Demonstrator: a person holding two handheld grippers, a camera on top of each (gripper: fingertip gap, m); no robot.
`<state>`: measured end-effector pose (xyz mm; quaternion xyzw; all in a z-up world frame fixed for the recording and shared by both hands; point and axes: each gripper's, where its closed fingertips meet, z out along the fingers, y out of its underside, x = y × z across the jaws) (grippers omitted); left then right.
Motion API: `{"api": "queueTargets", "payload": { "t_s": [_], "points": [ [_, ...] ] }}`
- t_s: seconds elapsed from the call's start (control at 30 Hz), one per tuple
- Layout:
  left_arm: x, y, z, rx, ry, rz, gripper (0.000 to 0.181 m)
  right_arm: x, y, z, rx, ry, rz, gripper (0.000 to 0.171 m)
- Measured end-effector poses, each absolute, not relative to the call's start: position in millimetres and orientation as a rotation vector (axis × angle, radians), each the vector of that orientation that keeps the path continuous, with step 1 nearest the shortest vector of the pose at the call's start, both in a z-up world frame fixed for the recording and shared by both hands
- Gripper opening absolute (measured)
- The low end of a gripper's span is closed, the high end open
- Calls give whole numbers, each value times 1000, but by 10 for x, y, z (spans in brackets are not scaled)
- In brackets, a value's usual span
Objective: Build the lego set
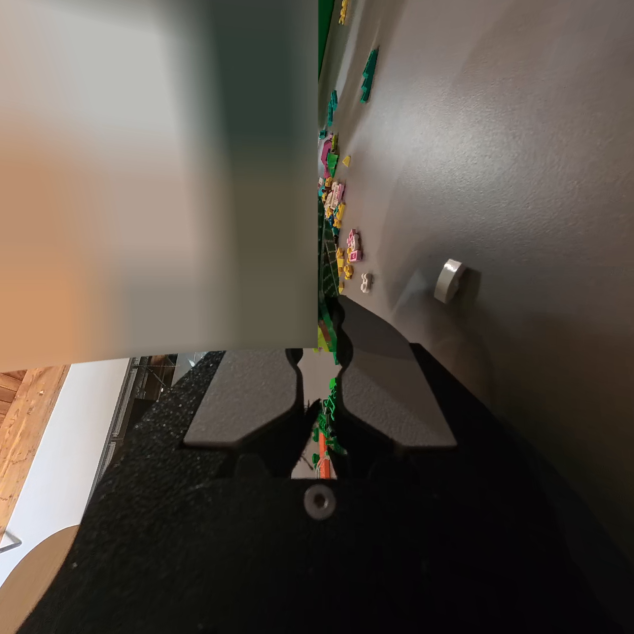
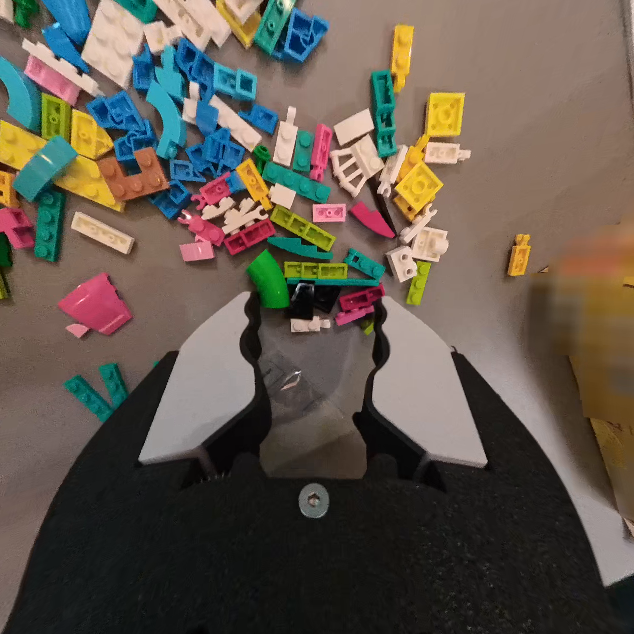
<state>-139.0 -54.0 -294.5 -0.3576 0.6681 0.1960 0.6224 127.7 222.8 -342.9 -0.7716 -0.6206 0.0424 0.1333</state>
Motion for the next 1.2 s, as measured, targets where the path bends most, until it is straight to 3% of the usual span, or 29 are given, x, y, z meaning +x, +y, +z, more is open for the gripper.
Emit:
{"api": "queueTargets", "payload": {
  "t_s": [0.2,0.43,0.6,0.7,0.8,1.2],
  "points": [
    [-1390,-539,-2950,-819,1535,452,14,1526,2158,-3391,-2335,-1902,53,54],
    [-1391,-536,-2961,-823,1541,453,14,1185,2609,-3163,-2240,-1606,96,30],
    [-1390,-541,-2965,-820,1543,454,14,1073,2783,-3245,-2247,-1576,21,24],
    [-1390,-542,-2963,-819,1543,456,14,840,2596,-3304,-2246,-1664,252,23],
    [-1391,-544,-2964,-816,1543,456,13,688,2359,-3307,-2207,-1792,406,10],
    [-1390,-545,-2974,-816,1548,456,14,675,2350,-3410,-2100,-1935,220,10]
  ]
}}
